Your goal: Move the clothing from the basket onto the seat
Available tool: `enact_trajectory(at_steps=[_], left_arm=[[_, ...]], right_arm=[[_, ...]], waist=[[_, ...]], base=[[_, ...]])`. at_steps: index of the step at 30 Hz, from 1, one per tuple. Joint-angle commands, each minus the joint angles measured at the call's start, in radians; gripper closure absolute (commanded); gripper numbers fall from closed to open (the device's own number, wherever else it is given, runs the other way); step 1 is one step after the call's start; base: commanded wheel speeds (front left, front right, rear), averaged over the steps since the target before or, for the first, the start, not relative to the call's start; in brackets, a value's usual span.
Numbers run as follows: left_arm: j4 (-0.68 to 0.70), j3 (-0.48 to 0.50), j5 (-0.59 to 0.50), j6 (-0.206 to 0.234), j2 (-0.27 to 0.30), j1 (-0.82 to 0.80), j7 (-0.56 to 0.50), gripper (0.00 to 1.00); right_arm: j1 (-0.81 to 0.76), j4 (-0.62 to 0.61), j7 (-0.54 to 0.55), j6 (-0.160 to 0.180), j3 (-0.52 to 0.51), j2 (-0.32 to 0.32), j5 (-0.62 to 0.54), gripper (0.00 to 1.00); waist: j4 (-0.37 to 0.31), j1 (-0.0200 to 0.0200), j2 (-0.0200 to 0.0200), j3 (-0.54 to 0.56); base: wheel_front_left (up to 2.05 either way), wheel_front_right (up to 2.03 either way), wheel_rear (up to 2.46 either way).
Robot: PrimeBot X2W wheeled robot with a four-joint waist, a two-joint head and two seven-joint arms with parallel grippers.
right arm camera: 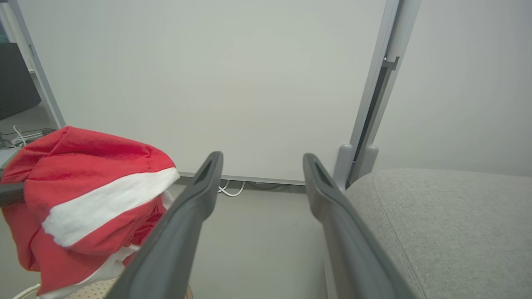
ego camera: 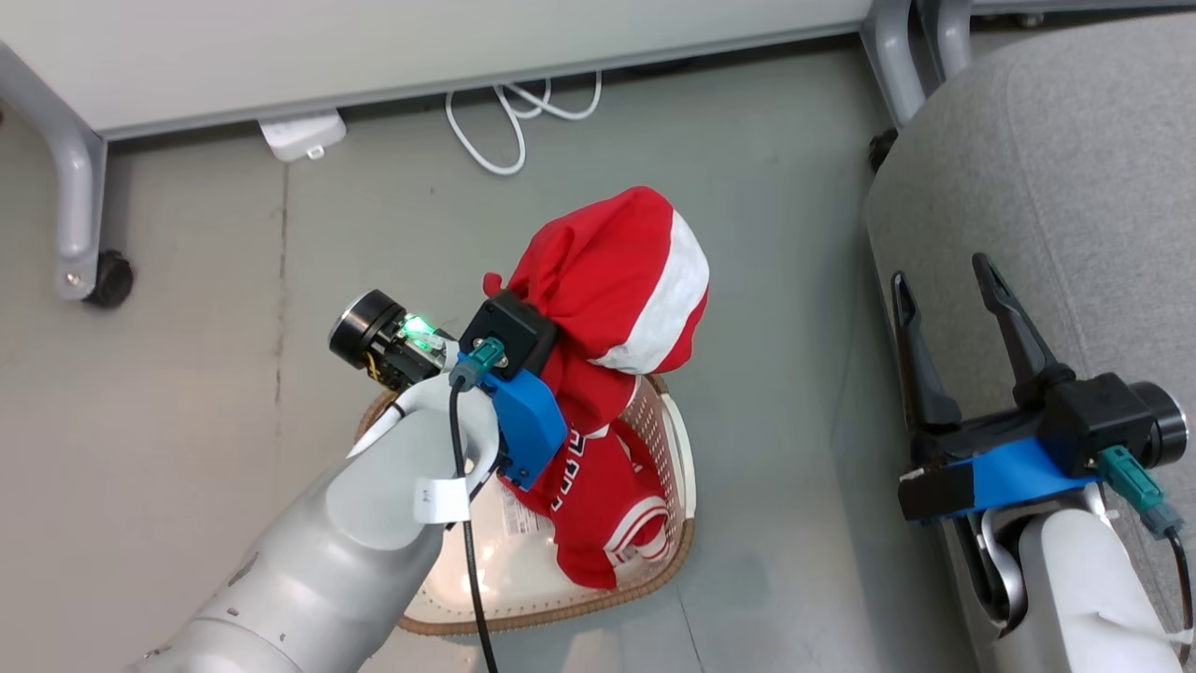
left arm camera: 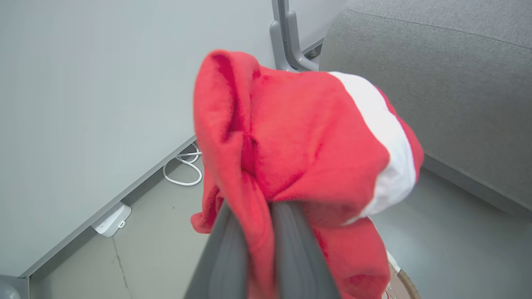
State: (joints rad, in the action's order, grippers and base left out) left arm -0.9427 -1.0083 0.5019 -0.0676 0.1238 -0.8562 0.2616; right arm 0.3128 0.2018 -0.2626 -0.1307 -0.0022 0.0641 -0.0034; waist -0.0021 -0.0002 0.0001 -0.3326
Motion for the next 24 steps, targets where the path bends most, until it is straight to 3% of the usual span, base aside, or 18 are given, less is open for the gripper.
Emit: enact_trajectory(at_steps=[1,12,24], left_arm=[[0.020,0.015,-0.001,0.006,0.005,0.014,0.005,1.00],[0.197,0.139,-0.011,0.009,-0.014,0.085,0.005,1.00],[0.250,0.163,-0.037,-0.009,-0.037,0.134,0.005,1.00]], right_arm=[[-0.020,0.003,-0.003,0.000,0.001,0.001,0.009,0.00],[-0.103,0.025,-0.003,0.000,-0.010,-0.001,0.022,0.00],[-0.177,0.036,-0.003,0.000,0.006,-0.006,0.031,0.00]], waist=[[0.003,0.0002,-0.0001,0.028],[0.003,0.0002,-0.0001,0.153],[0.013,0.0002,-0.0001,0.247]], base=[[0.00,0.00,0.00],[0.00,0.00,0.00],[0.00,0.00,0.00]])
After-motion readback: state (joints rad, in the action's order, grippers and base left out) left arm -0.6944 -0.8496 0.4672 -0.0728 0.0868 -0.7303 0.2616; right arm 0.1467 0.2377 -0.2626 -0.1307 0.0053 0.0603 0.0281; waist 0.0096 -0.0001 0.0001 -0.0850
